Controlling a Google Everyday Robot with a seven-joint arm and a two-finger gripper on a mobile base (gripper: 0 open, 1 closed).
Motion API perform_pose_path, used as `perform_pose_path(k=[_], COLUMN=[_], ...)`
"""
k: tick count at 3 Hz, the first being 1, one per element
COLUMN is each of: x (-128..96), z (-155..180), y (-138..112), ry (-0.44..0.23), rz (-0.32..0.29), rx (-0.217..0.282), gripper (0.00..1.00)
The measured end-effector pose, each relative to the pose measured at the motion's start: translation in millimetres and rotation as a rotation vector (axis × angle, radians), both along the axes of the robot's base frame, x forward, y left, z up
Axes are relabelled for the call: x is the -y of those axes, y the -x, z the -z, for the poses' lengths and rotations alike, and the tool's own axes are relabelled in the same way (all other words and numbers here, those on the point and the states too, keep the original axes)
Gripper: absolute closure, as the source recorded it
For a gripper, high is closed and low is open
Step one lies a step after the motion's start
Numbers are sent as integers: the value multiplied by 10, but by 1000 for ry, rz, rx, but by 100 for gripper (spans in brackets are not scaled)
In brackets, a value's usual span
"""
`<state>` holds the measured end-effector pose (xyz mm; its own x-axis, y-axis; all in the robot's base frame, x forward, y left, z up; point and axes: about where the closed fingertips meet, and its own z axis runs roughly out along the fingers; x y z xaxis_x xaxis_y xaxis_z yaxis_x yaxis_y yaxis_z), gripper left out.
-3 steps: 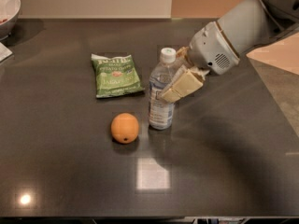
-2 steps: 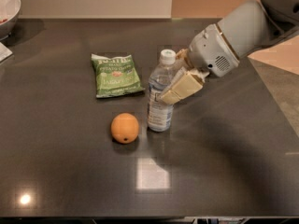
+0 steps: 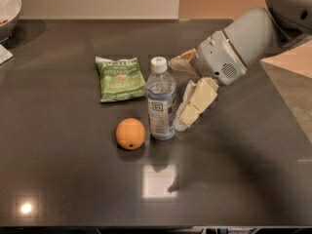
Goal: Move blue plastic bottle near orange
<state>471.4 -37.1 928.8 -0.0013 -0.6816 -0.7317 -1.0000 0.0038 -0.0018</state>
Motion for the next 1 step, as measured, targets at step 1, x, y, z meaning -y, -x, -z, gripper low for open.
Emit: perform_pose_path(k=[1], x=[-1], z=[0], y=[0], ry=[0], rz=[0], rx=[0], gripper=[0])
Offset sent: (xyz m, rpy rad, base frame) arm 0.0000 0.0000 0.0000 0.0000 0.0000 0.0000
